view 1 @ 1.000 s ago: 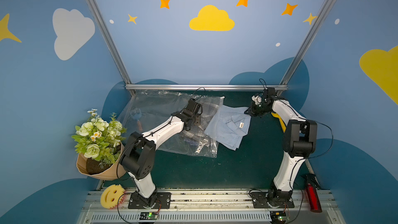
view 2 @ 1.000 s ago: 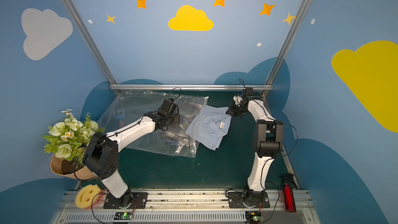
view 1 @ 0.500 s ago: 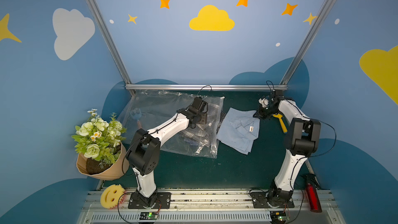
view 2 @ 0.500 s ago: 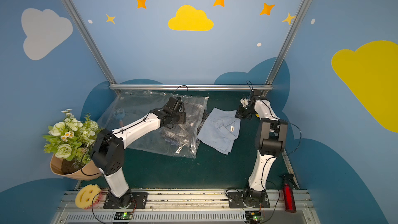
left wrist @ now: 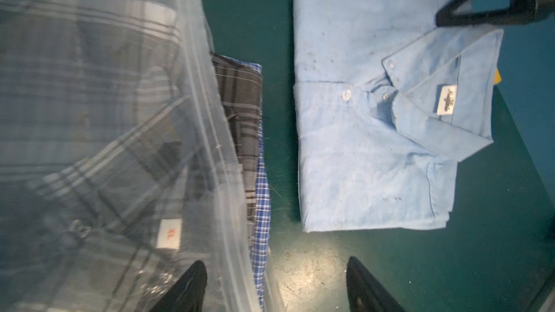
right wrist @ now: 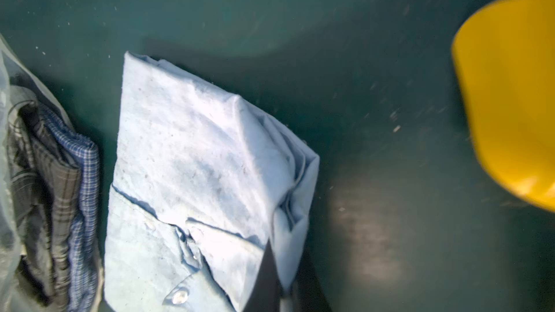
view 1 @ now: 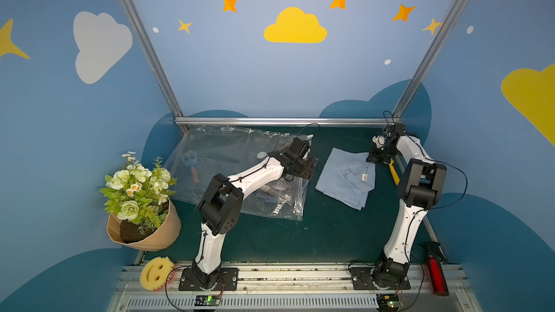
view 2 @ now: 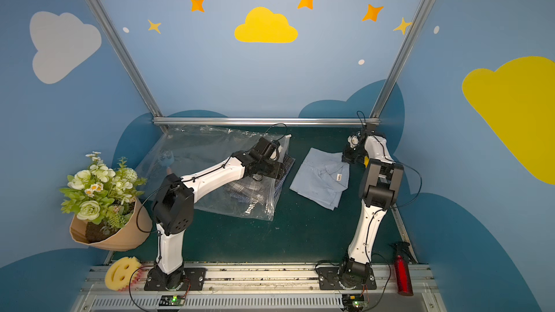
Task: Take the shirt out of the vacuum bag
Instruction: Take out the shirt from the vacuum bag, then place the shirt at the center of the board.
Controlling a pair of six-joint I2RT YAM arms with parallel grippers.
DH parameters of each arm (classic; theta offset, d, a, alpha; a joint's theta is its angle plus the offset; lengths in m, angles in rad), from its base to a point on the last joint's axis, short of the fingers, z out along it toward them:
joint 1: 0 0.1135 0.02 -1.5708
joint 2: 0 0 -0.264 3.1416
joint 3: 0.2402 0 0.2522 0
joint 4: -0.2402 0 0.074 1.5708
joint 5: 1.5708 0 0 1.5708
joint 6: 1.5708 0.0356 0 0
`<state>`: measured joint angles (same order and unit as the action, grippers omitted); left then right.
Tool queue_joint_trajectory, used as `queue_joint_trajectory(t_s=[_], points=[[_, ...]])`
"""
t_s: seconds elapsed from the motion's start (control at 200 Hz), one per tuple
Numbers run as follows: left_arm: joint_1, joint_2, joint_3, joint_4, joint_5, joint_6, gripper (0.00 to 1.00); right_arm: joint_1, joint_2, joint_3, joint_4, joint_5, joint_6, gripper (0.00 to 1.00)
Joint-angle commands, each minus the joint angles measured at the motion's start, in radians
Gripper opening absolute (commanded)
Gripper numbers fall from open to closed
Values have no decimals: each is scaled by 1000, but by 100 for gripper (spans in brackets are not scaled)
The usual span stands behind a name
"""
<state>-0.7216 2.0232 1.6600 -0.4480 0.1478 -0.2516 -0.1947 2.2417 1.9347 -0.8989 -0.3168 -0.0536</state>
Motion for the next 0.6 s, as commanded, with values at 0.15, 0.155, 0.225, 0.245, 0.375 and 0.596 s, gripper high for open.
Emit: queue_joint_trajectory(t_s=[0.15,0.155,0.225,0.245,0.375,0.596], points=[[-46,108,92,-24,113,-13,73,-5,89,140,-37,-8,-100,0],[-46,111,95,-24,115,-14,73,-5,90,141,-37,-10,-100,0],[-50,144,122,-16,138,-33,73,-2,108,158,-26,-19,-108,0],[-50,154,128,-10,142,-39,73,-2,115,164,-23,-18,-108,0],[-56,232,198,-20,170,-62,73,0,160,228,-43,-50,-132,0],[-67,327,305,-62,222,-73,73,6,239,339,-69,-19,-169,0]])
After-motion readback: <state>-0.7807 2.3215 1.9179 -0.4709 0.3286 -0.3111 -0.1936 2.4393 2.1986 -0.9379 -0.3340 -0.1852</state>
